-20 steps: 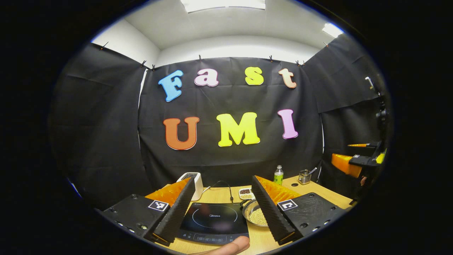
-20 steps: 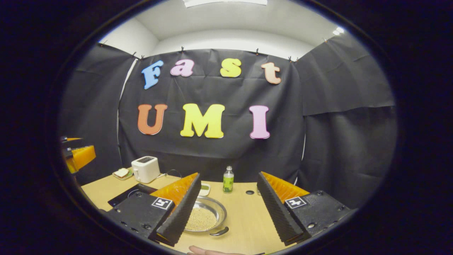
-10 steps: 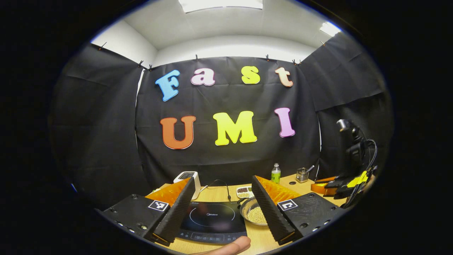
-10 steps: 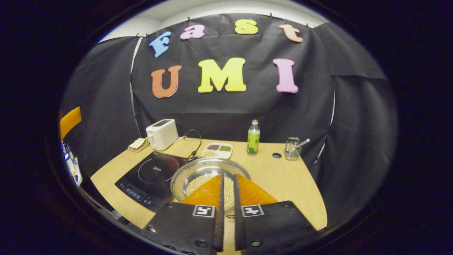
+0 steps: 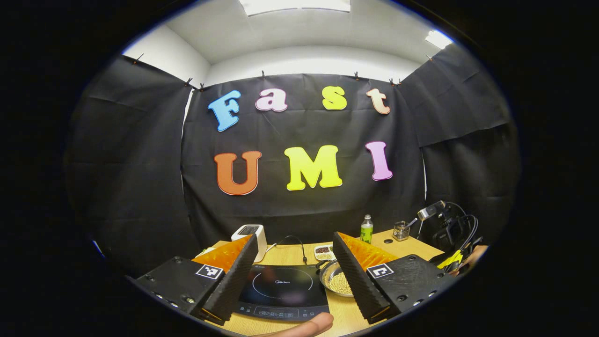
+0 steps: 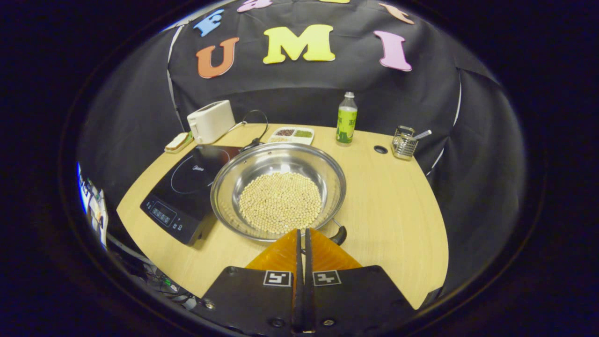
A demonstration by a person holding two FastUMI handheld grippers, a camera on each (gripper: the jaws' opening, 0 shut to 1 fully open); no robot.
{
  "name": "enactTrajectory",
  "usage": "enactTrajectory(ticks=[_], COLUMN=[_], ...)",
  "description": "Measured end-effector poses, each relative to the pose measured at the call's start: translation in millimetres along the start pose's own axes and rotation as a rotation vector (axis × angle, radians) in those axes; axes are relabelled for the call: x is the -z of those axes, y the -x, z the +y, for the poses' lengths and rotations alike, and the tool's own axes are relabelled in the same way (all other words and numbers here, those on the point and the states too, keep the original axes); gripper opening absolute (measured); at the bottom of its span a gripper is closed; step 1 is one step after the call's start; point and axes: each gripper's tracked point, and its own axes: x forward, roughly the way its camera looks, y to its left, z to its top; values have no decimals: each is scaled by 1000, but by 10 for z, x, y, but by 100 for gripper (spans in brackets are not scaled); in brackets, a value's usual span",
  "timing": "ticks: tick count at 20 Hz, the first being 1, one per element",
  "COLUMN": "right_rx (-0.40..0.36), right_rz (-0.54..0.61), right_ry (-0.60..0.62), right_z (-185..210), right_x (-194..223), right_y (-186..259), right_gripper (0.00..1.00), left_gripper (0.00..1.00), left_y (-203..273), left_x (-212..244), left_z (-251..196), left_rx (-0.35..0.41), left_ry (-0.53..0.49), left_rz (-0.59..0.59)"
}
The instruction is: First push the handle of the pot to place it horizontally, then grasp the pot with both hands and set it on the induction cooktop.
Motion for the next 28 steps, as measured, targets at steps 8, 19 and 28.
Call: enactTrajectory(ticks=[8, 19, 28], right_rx=[-76, -109, -217], right_rz=[131, 143, 176], right_ry=[-16, -24, 2], right_z=[214, 70, 30], right_x=[343, 432, 412], right_y=[-235, -327, -460], right_gripper=[4, 4, 4], left_gripper=[96, 96, 95], left_y=[6, -30, -313], left_x=[35, -77, 40], left_z=[-49, 81, 103], left_rx=[11, -14, -23], left_ry=[-8, 37, 78], left_rz=[-3, -69, 0])
